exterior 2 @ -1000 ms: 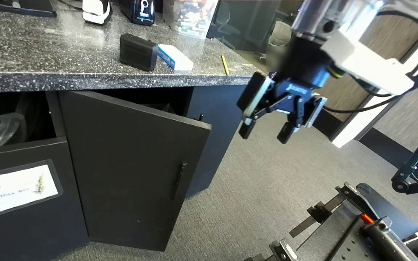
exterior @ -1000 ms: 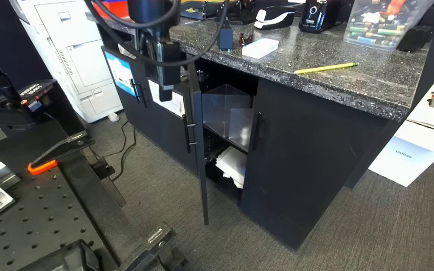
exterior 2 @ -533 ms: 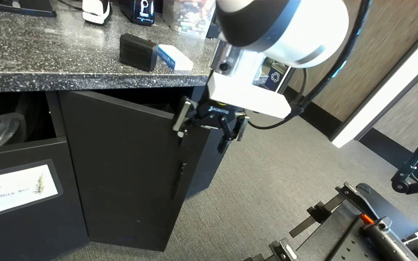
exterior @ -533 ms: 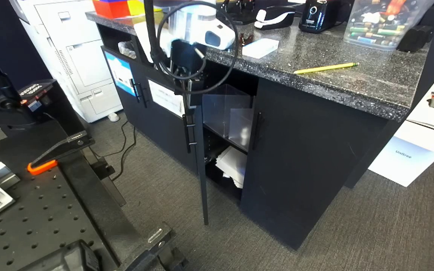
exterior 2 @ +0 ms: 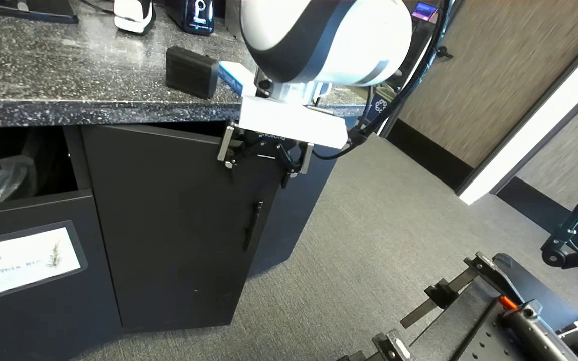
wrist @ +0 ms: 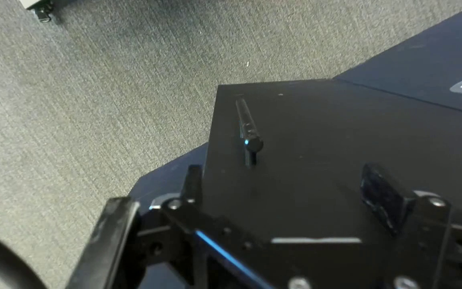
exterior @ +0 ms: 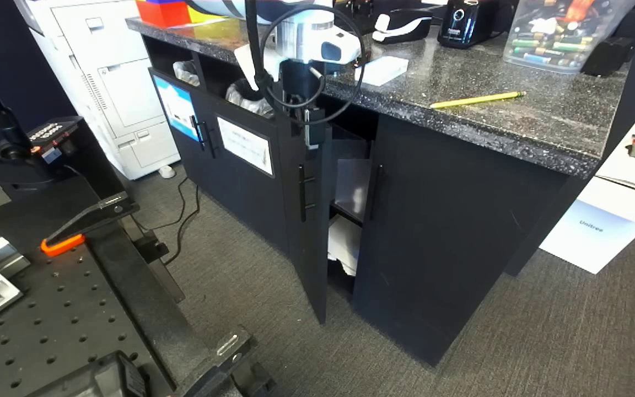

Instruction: Close the cabinet door

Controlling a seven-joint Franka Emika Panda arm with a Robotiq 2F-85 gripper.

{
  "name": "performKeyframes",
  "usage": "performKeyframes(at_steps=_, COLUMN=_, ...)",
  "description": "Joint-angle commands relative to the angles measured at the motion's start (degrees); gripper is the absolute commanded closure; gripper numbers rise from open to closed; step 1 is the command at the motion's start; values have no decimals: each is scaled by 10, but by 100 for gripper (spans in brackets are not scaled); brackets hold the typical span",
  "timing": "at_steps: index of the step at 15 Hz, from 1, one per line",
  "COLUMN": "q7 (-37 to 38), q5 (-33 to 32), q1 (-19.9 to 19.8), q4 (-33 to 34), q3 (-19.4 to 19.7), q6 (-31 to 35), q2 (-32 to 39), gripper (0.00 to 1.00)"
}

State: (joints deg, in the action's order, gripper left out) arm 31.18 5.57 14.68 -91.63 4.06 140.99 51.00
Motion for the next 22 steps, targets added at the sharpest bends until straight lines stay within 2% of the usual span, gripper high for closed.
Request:
performKeyframes(at_steps=1, q7=57, q5=-39, q1=36, q4=61, q3=45, q6=-1, q2=46, gripper=0)
performKeyframes(at_steps=6, q7=126, q5=-106, q1=73, q4=106, q3=103, q6=6, q2=91, gripper=0)
performKeyframes(at_steps=11, q7=237, q5=-204, q1=135, q4=131, q3=188, q6=40, q2=132, gripper=0)
performKeyframes(at_steps=12, q7=253, q5=-216, q1=140, q4=132, q3=192, q6=38, q2=134, gripper=0)
performKeyframes(at_steps=13, q7=262, q5=-221, q1=141, q4=129, q3=188, q6=31, q2=130, gripper=0)
performKeyframes(at_steps=16, q7=214, q5=-195, q1=108, q4=83, q3=122, q6=32, q2=78, gripper=0)
performKeyframes(at_steps=17, q7=184, q5=-183, q1=90, q4=58, q3=91, q6=43, q2=53, gripper=0)
performKeyframes(at_steps=22, q7=64, q5=-129, q1=19, q4=-75, q3=-7, q6=77, q2=-79, gripper=0)
